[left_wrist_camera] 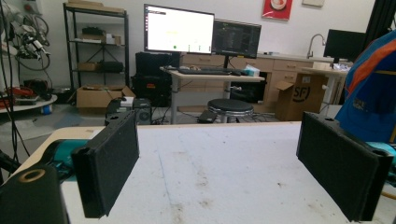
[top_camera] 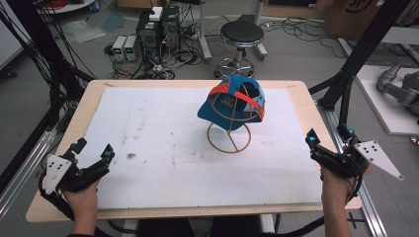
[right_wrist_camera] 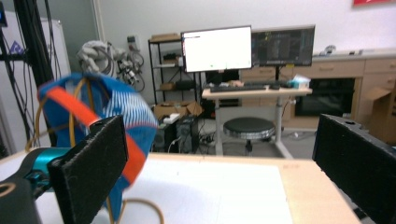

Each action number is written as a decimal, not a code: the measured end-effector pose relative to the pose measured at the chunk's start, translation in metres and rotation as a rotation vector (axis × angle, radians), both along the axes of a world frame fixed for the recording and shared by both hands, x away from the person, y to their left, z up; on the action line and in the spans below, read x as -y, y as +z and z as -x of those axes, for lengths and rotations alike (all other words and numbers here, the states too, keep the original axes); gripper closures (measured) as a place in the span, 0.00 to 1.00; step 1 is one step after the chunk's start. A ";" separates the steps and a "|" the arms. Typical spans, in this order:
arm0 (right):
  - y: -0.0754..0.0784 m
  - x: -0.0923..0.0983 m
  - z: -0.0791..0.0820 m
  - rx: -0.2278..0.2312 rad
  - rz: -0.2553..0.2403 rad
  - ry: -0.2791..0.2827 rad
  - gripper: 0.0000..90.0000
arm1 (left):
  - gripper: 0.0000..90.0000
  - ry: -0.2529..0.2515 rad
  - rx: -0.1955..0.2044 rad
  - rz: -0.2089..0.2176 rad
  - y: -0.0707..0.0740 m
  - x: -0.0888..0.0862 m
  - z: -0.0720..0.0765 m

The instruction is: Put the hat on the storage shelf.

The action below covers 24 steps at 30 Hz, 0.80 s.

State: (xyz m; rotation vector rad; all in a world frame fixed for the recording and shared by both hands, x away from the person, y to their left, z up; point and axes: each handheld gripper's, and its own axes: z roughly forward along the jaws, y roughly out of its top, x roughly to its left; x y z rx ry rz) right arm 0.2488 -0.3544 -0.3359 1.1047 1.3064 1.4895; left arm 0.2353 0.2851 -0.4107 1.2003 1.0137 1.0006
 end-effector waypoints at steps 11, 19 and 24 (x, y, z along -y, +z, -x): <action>-0.045 0.000 -0.003 -0.080 0.036 0.028 0.04 | 0.15 0.012 -0.001 -0.017 0.002 -0.002 0.000; -0.061 0.001 0.000 -0.094 0.042 0.032 0.04 | 0.15 0.026 -0.002 -0.022 0.002 -0.005 0.000; -0.065 0.002 -0.003 -0.103 0.050 0.033 0.04 | 0.15 0.016 -0.006 -0.034 0.003 -0.006 0.000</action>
